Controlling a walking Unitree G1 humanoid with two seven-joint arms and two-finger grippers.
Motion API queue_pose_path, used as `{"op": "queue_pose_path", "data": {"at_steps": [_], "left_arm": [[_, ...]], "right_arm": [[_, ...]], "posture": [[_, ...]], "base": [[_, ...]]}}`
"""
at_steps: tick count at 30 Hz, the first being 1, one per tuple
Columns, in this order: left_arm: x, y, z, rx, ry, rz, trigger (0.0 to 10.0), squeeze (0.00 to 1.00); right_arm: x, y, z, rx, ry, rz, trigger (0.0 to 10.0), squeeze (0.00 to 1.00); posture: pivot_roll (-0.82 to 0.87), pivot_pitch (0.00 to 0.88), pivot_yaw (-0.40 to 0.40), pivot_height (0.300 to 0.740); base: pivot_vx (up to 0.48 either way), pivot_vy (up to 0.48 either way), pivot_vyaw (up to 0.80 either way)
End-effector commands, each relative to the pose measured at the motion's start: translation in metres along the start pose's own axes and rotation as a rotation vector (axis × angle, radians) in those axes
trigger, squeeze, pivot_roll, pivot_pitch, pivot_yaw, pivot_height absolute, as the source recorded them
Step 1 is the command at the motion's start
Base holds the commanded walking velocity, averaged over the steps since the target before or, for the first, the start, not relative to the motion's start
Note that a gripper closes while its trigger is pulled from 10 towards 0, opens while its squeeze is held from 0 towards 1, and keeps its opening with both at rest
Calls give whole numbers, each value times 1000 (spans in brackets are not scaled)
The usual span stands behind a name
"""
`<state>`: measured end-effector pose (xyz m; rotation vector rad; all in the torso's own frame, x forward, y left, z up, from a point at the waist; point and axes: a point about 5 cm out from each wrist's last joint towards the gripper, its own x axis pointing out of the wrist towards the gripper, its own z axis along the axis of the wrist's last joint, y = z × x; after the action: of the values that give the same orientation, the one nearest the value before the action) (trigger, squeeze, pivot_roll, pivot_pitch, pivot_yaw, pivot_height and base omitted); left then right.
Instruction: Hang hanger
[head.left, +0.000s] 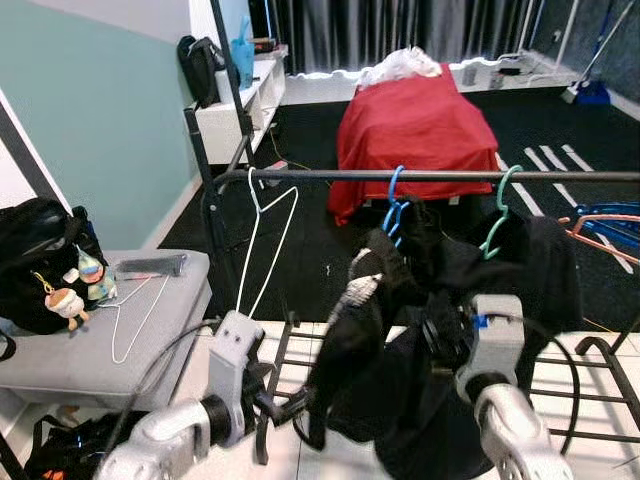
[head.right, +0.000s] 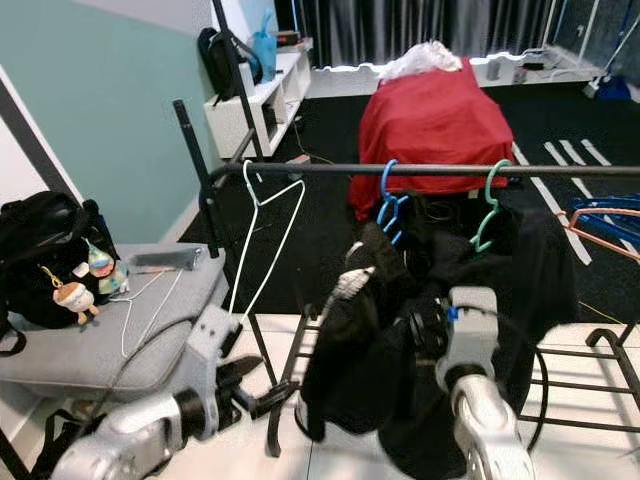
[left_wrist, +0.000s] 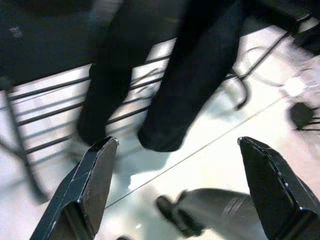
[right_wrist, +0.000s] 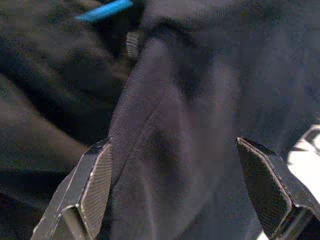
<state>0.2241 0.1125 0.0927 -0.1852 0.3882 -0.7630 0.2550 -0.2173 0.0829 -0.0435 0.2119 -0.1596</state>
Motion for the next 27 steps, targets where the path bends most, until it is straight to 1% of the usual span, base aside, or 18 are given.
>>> {"op": "queue_pose_path", "data": {"at_steps": [1, 4, 5, 6, 8, 9, 10, 12, 13, 15, 20, 21, 23, 24, 27], "left_arm": [[1, -6, -1, -29, -25, -40, 10000, 0], [1, -6, -1, -29, -25, -40, 10000, 0], [0, -11, -1, -50, -40, -86, 10000, 0], [-1, -17, -2, -55, -47, -110, 10000, 0], [-1, -17, -2, -55, -47, -110, 10000, 0], [-1, -20, -4, -52, -54, -130, 10000, 0], [-1, -18, -5, -70, -74, -100, 10000, 0], [-1, -18, -5, -70, -74, -100, 10000, 0], [0, -13, -5, -81, -94, -40, 10000, 0], [1, -12, -5, -81, -100, -23, 10000, 0], [2, -11, -4, -72, -109, -17, 10000, 0], [3, -10, -3, -67, -115, -18, 10000, 0], [3, -10, -3, -67, -115, -18, 10000, 0], [4, -10, -2, -63, -119, -19, 10000, 0], [4, -10, -2, -63, -119, -19, 10000, 0]], "right_arm": [[-1, -12, 2, -8, 2, -80, 10000, 0], [-1, -12, 2, -8, 2, -80, 10000, 0], [-4, -16, 0, -15, 45, -107, 10000, 0], [-12, -11, -5, 20, 102, -70, 10000, 0], [-12, -11, -5, 20, 102, -70, 10000, 0], [-21, -5, -7, 50, 138, -39, 10000, 0], [-29, 5, -7, 90, 133, 31, 10000, 0], [-29, 5, -7, 90, 133, 31, 10000, 0], [-34, 15, -3, 112, 93, 106, 10000, 0], [-34, 17, -2, 101, 76, 126, 10000, 0], [-31, 19, -2, 77, 61, 126, 10000, 0], [-28, 16, -3, 54, 61, 106, 10000, 0], [-28, 16, -3, 54, 61, 106, 10000, 0], [-26, 13, -3, 27, 62, 83, 10000, 0], [-26, 13, -3, 27, 62, 83, 10000, 0]], "posture": [[-198, 0, 71, 740], [-198, 0, 71, 740], [-196, 0, 66, 740], [-198, 0, 61, 740], [-198, 0, 61, 740], [-198, 0, 60, 740], [-207, 0, 60, 740], [-207, 0, 60, 740], [-206, 0, 58, 740], [-202, 0, 56, 740], [-197, 0, 51, 740], [-195, 0, 49, 740], [-195, 0, 49, 740], [-195, 0, 48, 740], [-195, 0, 48, 740]], "base": [[0, 0, 0], [0, 0, 0], [0, 0, 0], [0, 0, 0], [0, 0, 0], [0, 0, 0], [0, 0, 0], [0, 0, 0], [-480, 0, 0], [-480, 0, 0], [-480, 0, 0], [-480, 0, 0], [-480, 0, 0], [-480, 0, 0], [-480, 0, 0]]}}
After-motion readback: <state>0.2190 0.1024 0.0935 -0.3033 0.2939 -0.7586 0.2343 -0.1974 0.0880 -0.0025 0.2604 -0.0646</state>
